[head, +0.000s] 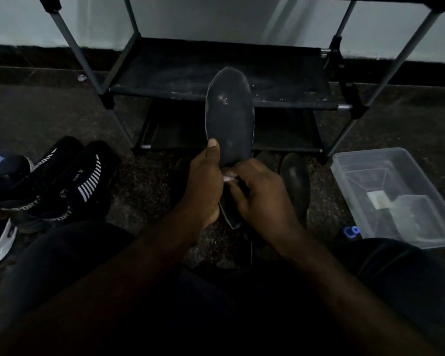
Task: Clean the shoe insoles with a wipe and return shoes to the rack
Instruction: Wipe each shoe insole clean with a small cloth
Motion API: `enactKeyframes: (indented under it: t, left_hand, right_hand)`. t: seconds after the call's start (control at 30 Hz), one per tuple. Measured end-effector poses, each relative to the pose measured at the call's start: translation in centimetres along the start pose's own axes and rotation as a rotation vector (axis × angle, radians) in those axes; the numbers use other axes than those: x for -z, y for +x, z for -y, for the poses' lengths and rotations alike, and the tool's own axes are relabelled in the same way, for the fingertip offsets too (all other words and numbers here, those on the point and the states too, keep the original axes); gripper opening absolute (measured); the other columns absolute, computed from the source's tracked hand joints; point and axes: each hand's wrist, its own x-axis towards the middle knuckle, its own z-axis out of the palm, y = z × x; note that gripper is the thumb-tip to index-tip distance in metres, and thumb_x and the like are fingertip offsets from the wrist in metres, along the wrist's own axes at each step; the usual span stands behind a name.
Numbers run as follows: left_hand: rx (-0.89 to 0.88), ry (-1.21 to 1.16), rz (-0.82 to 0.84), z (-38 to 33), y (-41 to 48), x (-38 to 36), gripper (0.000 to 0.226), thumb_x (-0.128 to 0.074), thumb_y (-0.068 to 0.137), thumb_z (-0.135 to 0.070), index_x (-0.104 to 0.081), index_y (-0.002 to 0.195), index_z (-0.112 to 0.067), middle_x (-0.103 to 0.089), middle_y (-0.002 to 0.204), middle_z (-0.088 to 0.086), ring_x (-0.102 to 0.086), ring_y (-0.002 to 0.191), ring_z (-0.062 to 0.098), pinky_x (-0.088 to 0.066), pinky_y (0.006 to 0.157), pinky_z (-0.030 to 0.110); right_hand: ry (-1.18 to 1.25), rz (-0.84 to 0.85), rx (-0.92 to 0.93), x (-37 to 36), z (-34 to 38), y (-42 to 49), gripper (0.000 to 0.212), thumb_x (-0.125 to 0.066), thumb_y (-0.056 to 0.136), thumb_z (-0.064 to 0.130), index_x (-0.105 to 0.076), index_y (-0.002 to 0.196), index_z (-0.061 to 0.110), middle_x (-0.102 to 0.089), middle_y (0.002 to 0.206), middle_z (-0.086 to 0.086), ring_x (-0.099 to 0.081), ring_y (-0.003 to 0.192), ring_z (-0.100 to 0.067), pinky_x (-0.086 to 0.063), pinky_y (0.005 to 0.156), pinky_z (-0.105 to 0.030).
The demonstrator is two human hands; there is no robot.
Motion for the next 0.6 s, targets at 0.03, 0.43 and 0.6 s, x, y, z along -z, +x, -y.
enactKeyframes:
  t: [0.03,0.43,0.6]
  left_hand:
    - [0.002,-0.006,0.0,-0.1,0.0,0.0,0.053,-0.033,0.104,-0.04,-0.06,0.122,0.001,-0.068,0.113,0.022,-0.066,0.107,0.033,-0.05,0.099,0.046]
    - [0.053,-0.109,-0.068,-0.9,0.0,-0.2,0.059,-0.046,0.096,-0.049,-0.059,0.125,0.0,-0.066,0.118,0.024,-0.066,0.107,0.036,-0.053,0.094,0.047]
    - [0.073,-0.061,-0.033,-0.5,0.0,-0.2,0.063,-0.048,0.091,-0.054,-0.058,0.127,-0.004,-0.067,0.116,0.014,-0.064,0.11,0.029,-0.046,0.103,0.048]
  right_hand:
    - [0.006,-0.044,-0.017,0.2,-0.3,0.4,0.011,-0.067,0.086,0.003,-0.071,0.095,0.008,-0.069,0.093,-0.007,-0.062,0.087,-0.015,-0.048,0.079,-0.023]
    - [0.113,-0.017,-0.093,0.3,-0.8,0.6,0.006,-0.068,0.088,0.009,-0.072,0.093,0.009,-0.071,0.091,-0.004,-0.065,0.086,-0.014,-0.051,0.08,-0.027]
    - [0.062,-0.125,-0.152,0.6,-1.4,0.8,0.003,-0.068,0.087,0.008,-0.07,0.089,0.008,-0.07,0.089,-0.005,-0.064,0.085,-0.015,-0.049,0.077,-0.025]
